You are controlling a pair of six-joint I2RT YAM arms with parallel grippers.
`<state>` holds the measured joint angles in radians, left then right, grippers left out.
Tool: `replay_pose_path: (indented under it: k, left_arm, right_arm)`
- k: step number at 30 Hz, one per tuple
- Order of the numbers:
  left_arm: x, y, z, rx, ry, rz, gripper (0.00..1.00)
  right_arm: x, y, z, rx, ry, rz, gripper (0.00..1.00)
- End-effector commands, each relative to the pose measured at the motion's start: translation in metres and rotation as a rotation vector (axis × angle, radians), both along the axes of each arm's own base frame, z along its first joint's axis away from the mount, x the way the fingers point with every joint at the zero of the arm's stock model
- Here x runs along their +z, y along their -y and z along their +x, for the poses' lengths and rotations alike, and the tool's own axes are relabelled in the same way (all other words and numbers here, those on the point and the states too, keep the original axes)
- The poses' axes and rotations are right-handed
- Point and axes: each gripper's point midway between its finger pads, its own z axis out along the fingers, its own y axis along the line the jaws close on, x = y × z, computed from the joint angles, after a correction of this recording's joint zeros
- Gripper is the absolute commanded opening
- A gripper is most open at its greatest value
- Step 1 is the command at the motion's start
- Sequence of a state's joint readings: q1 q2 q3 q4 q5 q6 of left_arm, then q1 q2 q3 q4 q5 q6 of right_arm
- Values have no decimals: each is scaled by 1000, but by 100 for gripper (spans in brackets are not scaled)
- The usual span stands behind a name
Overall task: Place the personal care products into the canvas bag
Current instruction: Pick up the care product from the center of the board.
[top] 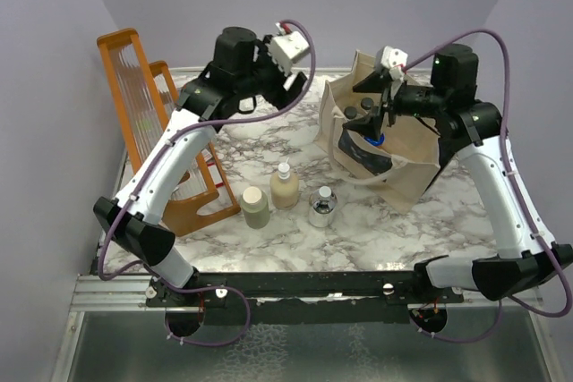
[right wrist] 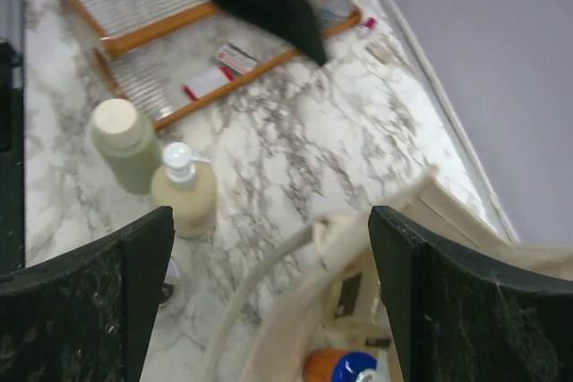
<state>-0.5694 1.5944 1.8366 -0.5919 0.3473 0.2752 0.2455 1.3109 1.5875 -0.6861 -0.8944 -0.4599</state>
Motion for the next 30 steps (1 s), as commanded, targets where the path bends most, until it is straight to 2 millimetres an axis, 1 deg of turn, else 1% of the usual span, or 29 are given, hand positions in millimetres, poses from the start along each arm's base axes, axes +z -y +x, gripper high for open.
replay_pose_path:
  k: [1, 4, 5, 8, 10, 12, 14, 17, 21, 25, 27, 30]
  left_arm:
    - [53, -67, 31, 271, 103, -61, 75]
    - [75, -95, 40, 363, 140, -107, 76]
    - [81, -103, 42, 388, 152, -120, 76]
    - [92, -120, 45, 442, 176, -139, 79]
    - [95, -127, 47, 467, 182, -139, 81]
    - [94, -133, 48, 487, 182, -137, 82]
    - [91, -137, 48, 502, 178, -137, 84]
    - [89, -144, 47, 516, 176, -137, 85]
    - [86, -147, 46, 516, 173, -126, 85]
    - [86, -142, 46, 496, 161, -136, 85]
    - [85, -140, 47, 486, 154, -141, 85]
    - [81, -136, 48, 470, 140, -144, 85]
  right_arm:
    - [-25, -41, -40, 236, 2, -81, 88]
    - [-50, -66, -57, 336, -18, -129, 88]
    - [-60, -78, -66, 376, -25, -152, 88]
    - [-92, -102, -81, 441, -33, -237, 88]
    - [-116, -116, -87, 477, -46, -294, 88]
    - [-133, -126, -92, 506, -56, -326, 87]
    - [-146, -132, -95, 521, -65, -350, 86]
    - [-157, -128, -92, 499, -65, -387, 85]
    - [-173, -107, -91, 439, -50, -462, 83]
    - [-185, -83, -92, 368, -65, -520, 81]
    - [-194, -72, -96, 359, -94, -539, 81]
    - [-203, -61, -101, 352, -129, -556, 80]
